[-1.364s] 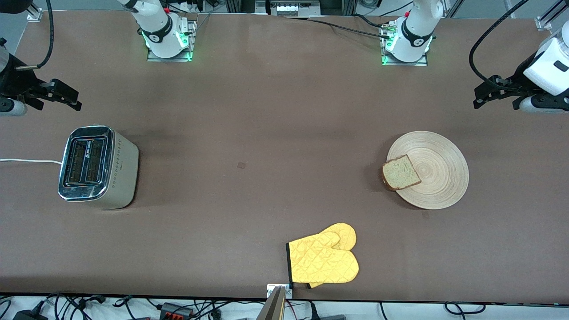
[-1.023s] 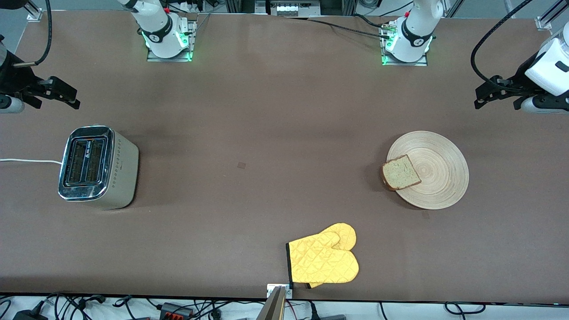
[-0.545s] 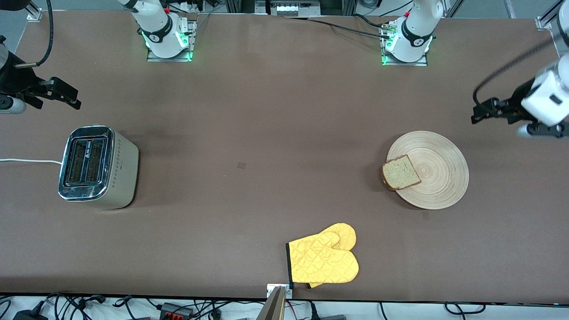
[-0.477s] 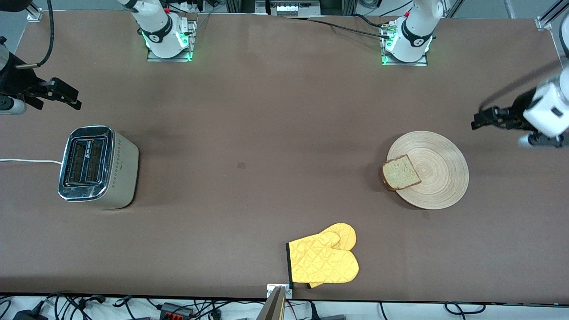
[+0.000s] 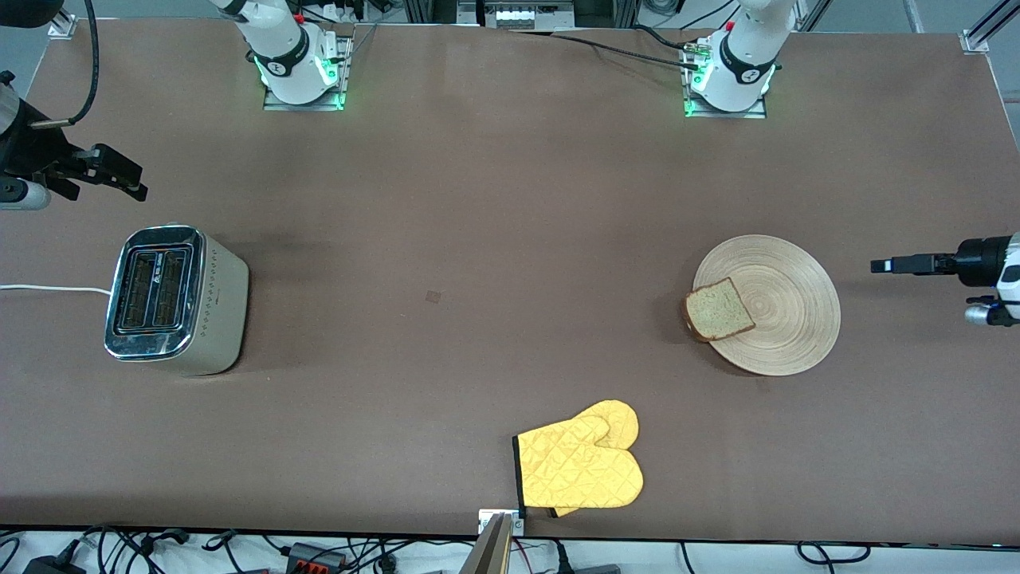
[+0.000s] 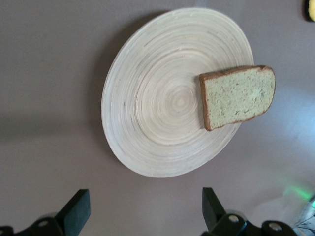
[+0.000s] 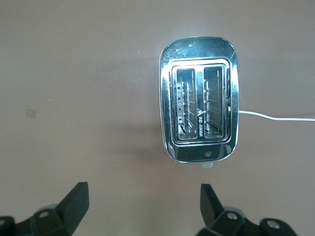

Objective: Move plate and put bread in toaster
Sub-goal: 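Grasp the wooden plate rim with the left gripper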

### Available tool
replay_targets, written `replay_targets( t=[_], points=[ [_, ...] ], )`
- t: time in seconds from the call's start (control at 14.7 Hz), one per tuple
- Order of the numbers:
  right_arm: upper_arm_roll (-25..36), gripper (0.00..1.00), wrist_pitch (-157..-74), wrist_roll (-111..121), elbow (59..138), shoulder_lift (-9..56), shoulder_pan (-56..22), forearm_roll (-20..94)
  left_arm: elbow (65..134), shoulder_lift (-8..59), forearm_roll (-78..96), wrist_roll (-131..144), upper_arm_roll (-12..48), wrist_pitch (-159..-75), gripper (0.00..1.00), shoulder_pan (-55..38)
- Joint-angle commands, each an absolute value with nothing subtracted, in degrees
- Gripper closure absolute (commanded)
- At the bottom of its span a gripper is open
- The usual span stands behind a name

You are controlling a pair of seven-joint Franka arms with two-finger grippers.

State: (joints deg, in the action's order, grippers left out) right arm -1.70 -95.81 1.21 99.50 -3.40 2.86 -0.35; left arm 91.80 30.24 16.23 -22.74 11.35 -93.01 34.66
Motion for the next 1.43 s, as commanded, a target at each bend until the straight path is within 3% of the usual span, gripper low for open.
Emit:
replay_targets(
  t=[0.0,0.41,0.82,1.16,1.3,1.36],
  points=[
    [-1.7,0.0,-96.5,2.5,100.3,-3.9,3.1,0.1,88.9,37.5,20.6,-30.8,12.0,-93.1,0.0,36.7],
    [-1.8,0.0,-96.8,3.4,100.1,-3.6,2.9,-1.8,89.2,44.3,25.6,-40.8,12.0,-99.8,0.0,37.6],
    [-1.7,0.0,-97.0,3.4,100.1,-3.2,3.0,-1.8,89.1,48.1,28.9,-41.0,12.0,-99.4,0.13,37.3],
    [-1.7,0.0,-97.0,3.4,100.2,-3.1,3.1,-1.8,88.9,48.2,28.7,-41.0,12.2,-95.9,0.87,37.5],
    [-1.8,0.0,-97.6,3.4,100.2,-3.1,3.0,-1.8,88.9,48.2,30.1,-40.8,12.7,-94.5,0.99,37.5],
    [-1.8,0.0,-97.6,3.4,100.2,-3.1,2.9,-1.8,88.9,48.3,33.5,-40.7,12.7,-93.0,0.99,37.4]
  ],
)
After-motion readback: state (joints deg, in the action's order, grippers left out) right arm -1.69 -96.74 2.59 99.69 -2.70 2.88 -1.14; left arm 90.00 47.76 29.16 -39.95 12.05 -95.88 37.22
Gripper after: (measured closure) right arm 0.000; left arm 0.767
